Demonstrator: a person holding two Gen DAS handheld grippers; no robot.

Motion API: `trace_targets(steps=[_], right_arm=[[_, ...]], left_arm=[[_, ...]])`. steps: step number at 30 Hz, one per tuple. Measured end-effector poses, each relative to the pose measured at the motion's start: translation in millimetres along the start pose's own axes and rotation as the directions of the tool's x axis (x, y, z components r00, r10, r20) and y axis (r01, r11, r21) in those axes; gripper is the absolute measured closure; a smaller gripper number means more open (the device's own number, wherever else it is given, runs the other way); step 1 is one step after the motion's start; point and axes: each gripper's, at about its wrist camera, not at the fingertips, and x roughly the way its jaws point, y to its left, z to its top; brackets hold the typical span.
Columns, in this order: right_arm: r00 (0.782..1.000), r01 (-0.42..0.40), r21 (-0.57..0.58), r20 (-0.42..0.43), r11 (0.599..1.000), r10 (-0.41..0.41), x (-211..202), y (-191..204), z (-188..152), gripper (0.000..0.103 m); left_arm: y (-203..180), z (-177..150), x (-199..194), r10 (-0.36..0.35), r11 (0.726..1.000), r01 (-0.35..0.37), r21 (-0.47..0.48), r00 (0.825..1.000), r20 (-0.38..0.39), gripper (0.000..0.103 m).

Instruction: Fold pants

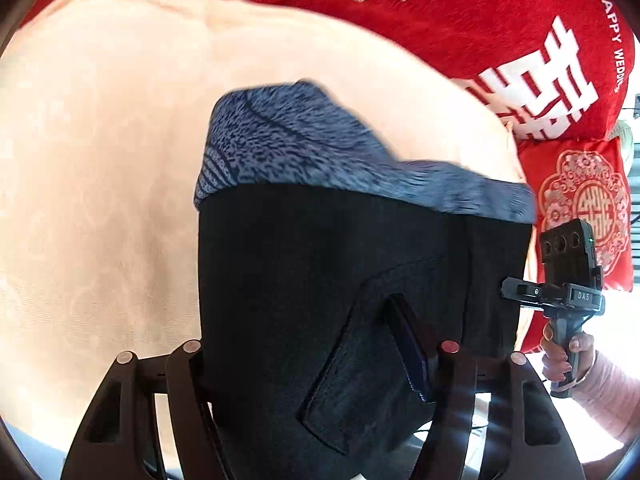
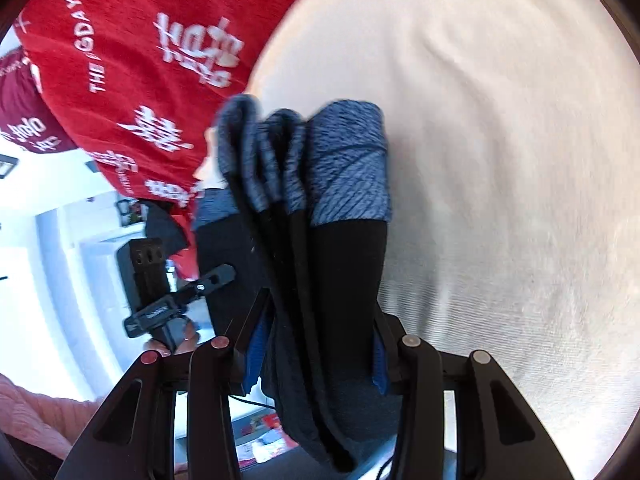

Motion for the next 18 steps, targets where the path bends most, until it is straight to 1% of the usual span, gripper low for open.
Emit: trace_targets(steps=[2, 3, 4, 6, 7, 8, 9, 10, 11, 12, 13, 15, 16, 18], right_arm=[[0.999, 0.035, 0.019, 0.035, 0.999, -0.036, 6.1, -8.8, -3.2, 0.046], [0.998, 0.039, 0.034, 0.046, 0.999, -0.041, 5.4, -12.0, -3.6, 0.04], [0.997, 0.062, 0.051, 0.053, 0.997, -0.065, 5.1, -12.3, -3.8, 0.039], [0.991, 0.114, 0.047, 0.065, 0.992, -0.117, 0.6, -5.1, -7.5, 0.037], [0.983, 0.165, 0.033, 0.073, 0.986, -0.167, -2.9, 1.0, -10.4, 0.037], [0.967, 0.239, 0.011, 0.087, 0.971, -0.24, -8.5, 10.9, -13.2, 0.037], [0.954, 0.284, -0.003, 0.102, 0.959, -0.283, -13.3, 18.1, -15.4, 0.037], [0.929, 0.352, -0.021, 0.133, 0.936, -0.346, -21.7, 28.9, -17.8, 0.037], [0.912, 0.389, -0.031, 0.155, 0.921, -0.38, -27.8, 36.2, -18.8, 0.041], [0.901, 0.406, -0.044, 0.186, 0.913, -0.391, -35.7, 44.6, -19.9, 0.058], [0.901, 0.4, -0.054, 0.21, 0.915, -0.381, -41.9, 50.8, -20.1, 0.07], [0.9, 0.385, -0.079, 0.253, 0.919, -0.355, -48.4, 69.0, -16.8, 0.071], [0.897, 0.388, -0.092, 0.269, 0.917, -0.352, -48.3, 75.6, -14.8, 0.071], [0.898, 0.389, -0.136, 0.278, 0.911, -0.341, -41.1, 88.8, -8.8, 0.072]], left_arm=[[8.0, -1.6, 4.3, 0.029, 1.0, -0.028, -0.013, 0.999, 0.034, 0.006], [10.9, -1.9, 5.0, 0.032, 0.999, -0.031, -0.023, 0.999, 0.037, 0.004], [12.7, -3.1, 3.4, 0.033, 0.999, -0.032, -0.039, 0.999, 0.036, 0.004], [7.9, -4.8, -5.7, 0.088, 0.996, -0.086, -0.03, 0.994, 0.057, 0.004], [4.3, -6.2, -14.8, 0.133, 0.991, -0.132, -0.013, 0.988, 0.082, 0.004], [0.8, -6.8, -27.7, 0.162, 0.987, -0.163, -0.003, 0.98, 0.113, 0.004], [-0.2, -6.8, -38.4, 0.157, 0.987, -0.158, -0.003, 0.978, 0.136, 0.004], [-2.5, -6.2, -50.8, 0.143, 0.99, -0.144, -0.003, 0.976, 0.163, 0.004], [-7.2, -4.4, -63.2, 0.128, 0.991, -0.132, 0.008, 0.973, 0.194, 0.005], [-11.4, -2.3, -70.0, 0.12, 0.991, -0.128, 0.025, 0.97, 0.212, 0.005], [-17.3, 1.0, -74.6, 0.11, 0.991, -0.124, 0.048, 0.968, 0.226, 0.005], [-32.2, 8.5, -72.0, 0.075, 0.991, -0.098, 0.093, 0.971, 0.226, 0.004], [-42.6, 13.6, -63.3, 0.071, 0.989, -0.098, 0.115, 0.973, 0.221, 0.004], [-52.9, 18.9, -45.5, 0.084, 0.984, -0.114, 0.139, 0.975, 0.205, 0.004]])
